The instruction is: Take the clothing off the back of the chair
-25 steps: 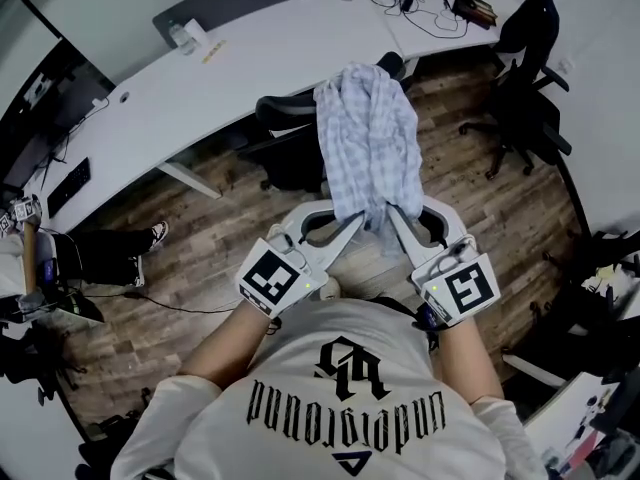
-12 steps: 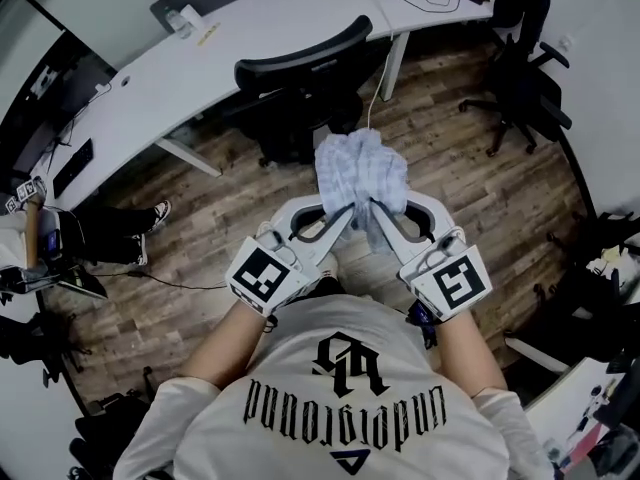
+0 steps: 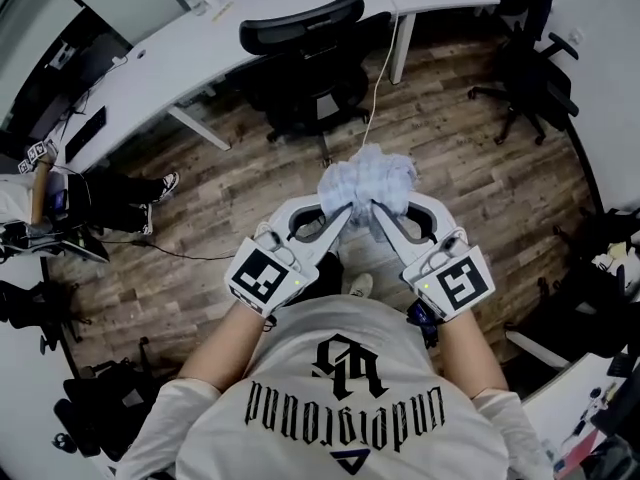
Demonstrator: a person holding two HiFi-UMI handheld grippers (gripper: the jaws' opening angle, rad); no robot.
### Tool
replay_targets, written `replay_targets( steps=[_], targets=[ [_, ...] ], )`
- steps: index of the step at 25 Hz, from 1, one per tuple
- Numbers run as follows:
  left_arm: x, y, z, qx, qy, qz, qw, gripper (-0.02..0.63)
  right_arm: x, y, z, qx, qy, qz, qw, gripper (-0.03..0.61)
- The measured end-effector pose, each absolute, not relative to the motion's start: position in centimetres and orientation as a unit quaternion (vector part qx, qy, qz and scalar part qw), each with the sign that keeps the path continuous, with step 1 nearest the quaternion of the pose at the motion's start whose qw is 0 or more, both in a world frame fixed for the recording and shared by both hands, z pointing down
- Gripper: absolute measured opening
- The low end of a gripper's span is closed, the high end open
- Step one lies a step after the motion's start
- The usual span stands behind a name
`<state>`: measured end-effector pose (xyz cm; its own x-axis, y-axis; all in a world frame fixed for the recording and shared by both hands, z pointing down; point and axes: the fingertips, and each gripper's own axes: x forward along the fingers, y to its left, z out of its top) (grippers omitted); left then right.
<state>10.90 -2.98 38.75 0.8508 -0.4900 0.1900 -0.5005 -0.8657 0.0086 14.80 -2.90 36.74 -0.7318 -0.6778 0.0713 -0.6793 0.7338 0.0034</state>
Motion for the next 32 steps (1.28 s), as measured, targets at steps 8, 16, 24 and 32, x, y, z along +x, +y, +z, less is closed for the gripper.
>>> replay_targets(
  steps=[8, 16, 24, 32],
  targets=[
    [9.9, 1.4, 39.0, 0.96, -0.257, 0.108, 0.029, 0.072, 13.8, 1.3, 37.3, 0.365, -0.93, 0.017, 0.034, 0.06],
    [7.4, 4.3, 38.6, 0.967, -0.241, 0.084, 0.03, 0.072, 11.2, 4.7, 36.7, 0.398, -0.916, -0.003, 0.044, 0.06],
    [1.0, 7.0, 38.2, 0.972, -0.219, 0.081, 0.026, 0.072, 5.1, 7.8, 36.8, 0.418, -0.906, 0.005, 0.06, 0.06],
    [-6.7, 10.8, 37.8, 0.976, -0.203, 0.079, 0.016, 0.072, -2.5, 11.5, 36.3, 0.433, -0.9, -0.006, 0.057, 0.06]
  ],
)
